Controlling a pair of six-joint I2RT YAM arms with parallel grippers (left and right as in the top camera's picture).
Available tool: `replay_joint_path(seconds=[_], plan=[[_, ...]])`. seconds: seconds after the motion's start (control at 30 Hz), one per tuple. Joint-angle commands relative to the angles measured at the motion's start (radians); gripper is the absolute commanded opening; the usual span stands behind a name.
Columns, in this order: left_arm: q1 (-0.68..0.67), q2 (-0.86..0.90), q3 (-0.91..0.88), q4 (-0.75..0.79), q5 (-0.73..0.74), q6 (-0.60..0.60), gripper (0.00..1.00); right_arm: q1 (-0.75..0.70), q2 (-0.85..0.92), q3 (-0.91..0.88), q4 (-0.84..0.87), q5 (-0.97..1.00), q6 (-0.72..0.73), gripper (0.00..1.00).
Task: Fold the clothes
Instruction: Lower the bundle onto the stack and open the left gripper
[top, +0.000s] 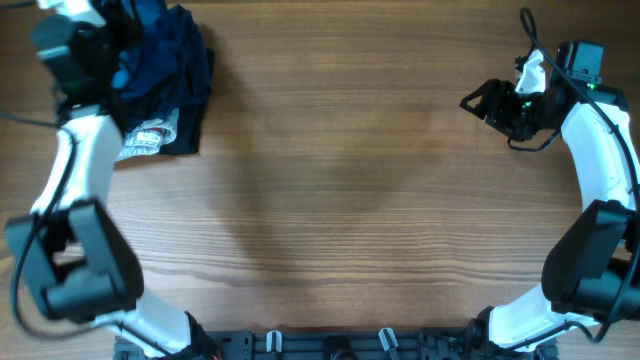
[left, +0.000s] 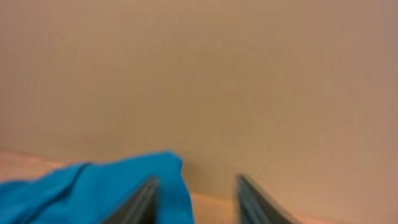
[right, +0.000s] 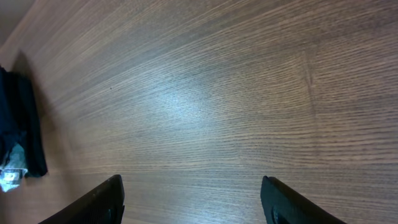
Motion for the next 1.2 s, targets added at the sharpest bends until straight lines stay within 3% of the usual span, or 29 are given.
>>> replay_joint_path(seconds=[0.0, 0.2, 0.43, 0.6, 0.7, 0.8, 0.93, 1.07, 1.17], plan=[[-0.051, 0.108, 0.001, 0.016, -0.108, -0.019, 0.27, 0.005, 0.006, 0.018, -0.002, -0.016, 0.005, 0.71], [-0.080, 0.236, 0.001, -0.118, -0.149, 0.038, 0.24, 0.005, 0.006, 0.018, 0.007, -0.016, 0.003, 0.71], [-0.082, 0.321, 0.001, -0.148, -0.146, 0.037, 0.23, 0.005, 0.006, 0.018, 0.003, -0.016, 0.004, 0.71], [-0.092, 0.215, 0.001, -0.213, -0.116, 0.039, 0.23, 0.005, 0.006, 0.018, 0.002, -0.016, 0.003, 0.71], [-0.107, 0.087, 0.001, -0.292, -0.139, 0.109, 0.24, 0.005, 0.006, 0.018, 0.002, -0.016, 0.003, 0.71], [-0.119, -0.060, 0.001, -0.364, -0.153, 0.264, 0.31, 0.005, 0.006, 0.018, 0.002, -0.016, 0.000, 0.71], [-0.120, -0.145, 0.001, -0.344, -0.236, 0.406, 0.43, 0.005, 0.006, 0.018, 0.001, -0.017, 0.000, 0.71], [-0.111, -0.097, 0.001, -0.237, -0.297, 0.513, 0.66, 0.005, 0.006, 0.018, -0.005, -0.017, 0.000, 0.71], [-0.085, 0.007, 0.001, -0.101, -0.298, 0.531, 0.73, 0.009, 0.006, 0.018, -0.011, -0.017, 0.001, 0.71]])
